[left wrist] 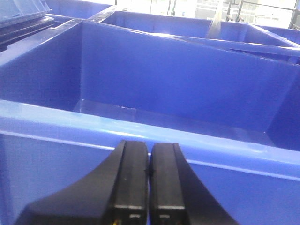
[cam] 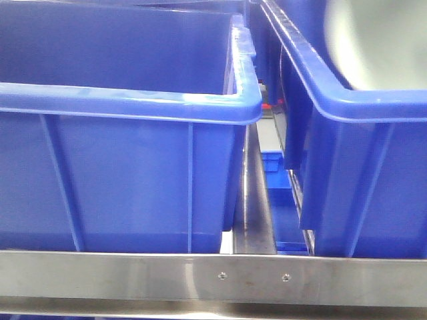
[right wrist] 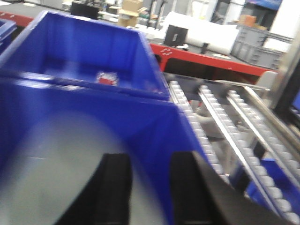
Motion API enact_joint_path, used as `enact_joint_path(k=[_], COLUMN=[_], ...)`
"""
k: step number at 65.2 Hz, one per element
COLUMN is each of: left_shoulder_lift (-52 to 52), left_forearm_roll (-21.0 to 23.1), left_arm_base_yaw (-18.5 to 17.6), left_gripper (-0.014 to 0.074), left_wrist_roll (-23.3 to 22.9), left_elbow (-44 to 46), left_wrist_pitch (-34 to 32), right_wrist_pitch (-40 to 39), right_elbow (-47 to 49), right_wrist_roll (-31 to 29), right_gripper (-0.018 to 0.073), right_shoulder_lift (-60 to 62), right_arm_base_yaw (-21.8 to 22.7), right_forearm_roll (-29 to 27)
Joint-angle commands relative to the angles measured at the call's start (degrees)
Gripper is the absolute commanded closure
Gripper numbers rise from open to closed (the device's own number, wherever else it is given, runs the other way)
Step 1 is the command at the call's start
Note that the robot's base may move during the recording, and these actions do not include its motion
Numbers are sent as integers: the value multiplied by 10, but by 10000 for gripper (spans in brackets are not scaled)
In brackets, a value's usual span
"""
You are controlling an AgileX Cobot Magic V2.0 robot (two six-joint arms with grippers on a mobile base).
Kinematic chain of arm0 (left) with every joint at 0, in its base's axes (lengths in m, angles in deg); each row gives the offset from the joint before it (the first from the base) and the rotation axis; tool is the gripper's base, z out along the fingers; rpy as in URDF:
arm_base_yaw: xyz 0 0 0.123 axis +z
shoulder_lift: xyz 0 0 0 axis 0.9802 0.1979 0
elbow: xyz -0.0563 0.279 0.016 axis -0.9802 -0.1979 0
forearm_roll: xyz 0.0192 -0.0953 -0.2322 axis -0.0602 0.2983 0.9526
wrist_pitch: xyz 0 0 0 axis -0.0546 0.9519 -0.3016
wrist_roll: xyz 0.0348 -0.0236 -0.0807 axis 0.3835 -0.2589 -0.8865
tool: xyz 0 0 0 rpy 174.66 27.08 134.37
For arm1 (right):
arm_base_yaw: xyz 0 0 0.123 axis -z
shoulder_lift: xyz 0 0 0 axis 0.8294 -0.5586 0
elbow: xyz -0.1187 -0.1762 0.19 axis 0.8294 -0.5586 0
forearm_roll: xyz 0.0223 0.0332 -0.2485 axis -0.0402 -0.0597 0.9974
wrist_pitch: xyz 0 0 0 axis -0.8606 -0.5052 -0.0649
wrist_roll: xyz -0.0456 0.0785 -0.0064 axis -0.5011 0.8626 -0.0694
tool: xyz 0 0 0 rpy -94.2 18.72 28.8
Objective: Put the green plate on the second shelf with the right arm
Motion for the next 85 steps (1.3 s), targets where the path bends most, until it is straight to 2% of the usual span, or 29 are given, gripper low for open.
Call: enact_joint_path(k=[1,11,16,22,29,37,48,57,66,76,85], left_shoulder_lift=[-9,-9,-9,-9,-9,-9,-9,-9,-9,-9,-9], left_forearm_roll=[5,5,5,5,5,5,5,5,5,5,5], left_arm_base_yaw=[-2,-2,-2,-2,-2,-2,-2,-2,-2,-2,-2], left_gripper=[466,466,466,466,466,466,466,466,466,466,466], left_wrist_roll=[-2,-2,-2,-2,-2,-2,-2,-2,-2,-2,-2], left_elbow=[-23,-23,-23,-23,-23,-23,-23,-23,-23,-23,-23], left_wrist_pitch=[-51,-51,-51,-51,-51,-51,-51,-51,-51,-51,-51], right_wrist_pitch=[46,19,-46,-164,-294,-413,-508,-547,-545,-549,-571], right_elbow=[22,25,25,25,25,24,24,24,24,24,5], right_wrist_roll=[2,2,2,2,2,2,2,2,2,2,4], right_gripper=[186,211,280,399,521,510,510,510,510,510,510], right_shoulder_lift=[9,15,24,38,45,45,45,45,45,47,78], right_arm_base_yaw=[2,1,1,1,1,1,1,1,1,1,24], right_forearm_roll=[42,22,-4,-40,-37,-21,-20,-20,26,46,46])
